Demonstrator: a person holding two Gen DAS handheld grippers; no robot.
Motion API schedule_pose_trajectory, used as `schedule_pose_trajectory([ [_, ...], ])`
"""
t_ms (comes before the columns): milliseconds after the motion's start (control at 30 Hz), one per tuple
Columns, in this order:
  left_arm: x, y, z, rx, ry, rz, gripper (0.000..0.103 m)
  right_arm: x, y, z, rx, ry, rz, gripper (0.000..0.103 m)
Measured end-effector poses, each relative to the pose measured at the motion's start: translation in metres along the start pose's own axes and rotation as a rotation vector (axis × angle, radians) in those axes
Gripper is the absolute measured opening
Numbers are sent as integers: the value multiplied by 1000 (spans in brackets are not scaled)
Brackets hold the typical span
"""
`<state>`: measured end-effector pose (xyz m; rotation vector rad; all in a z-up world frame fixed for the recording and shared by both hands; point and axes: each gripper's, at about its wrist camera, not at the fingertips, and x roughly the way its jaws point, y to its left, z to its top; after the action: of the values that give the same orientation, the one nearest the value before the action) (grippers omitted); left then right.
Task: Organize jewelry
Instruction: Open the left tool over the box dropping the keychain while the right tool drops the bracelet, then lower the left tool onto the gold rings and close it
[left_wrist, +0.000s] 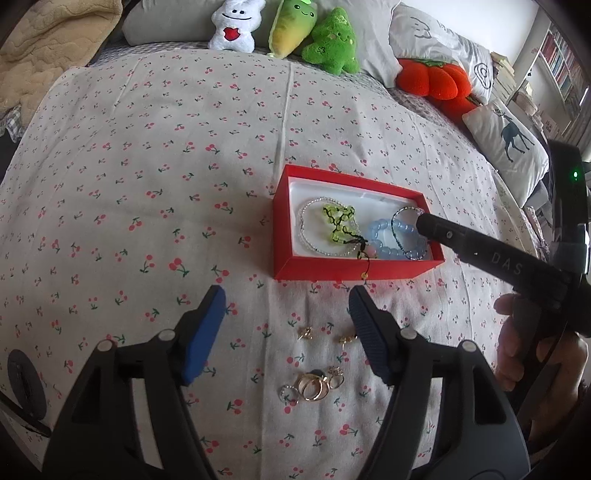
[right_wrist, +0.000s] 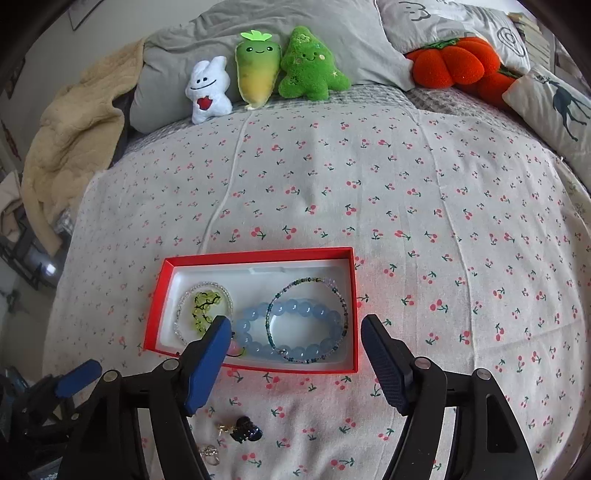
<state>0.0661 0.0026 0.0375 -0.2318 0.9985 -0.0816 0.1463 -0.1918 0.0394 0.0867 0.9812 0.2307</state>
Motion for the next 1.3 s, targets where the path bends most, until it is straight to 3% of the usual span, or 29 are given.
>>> schedule_pose_trajectory([
  [233,-6,2,-19,31,16,52,80,-21,3,-13,-9,8,-12,76],
  [700,-5,-5,-53,66,49,51,81,-49,17,-63,-74,60,-39,78],
  [1300,3,10,-88,106,61,60,81,-42,-10,-118,-24,127,-84,79],
])
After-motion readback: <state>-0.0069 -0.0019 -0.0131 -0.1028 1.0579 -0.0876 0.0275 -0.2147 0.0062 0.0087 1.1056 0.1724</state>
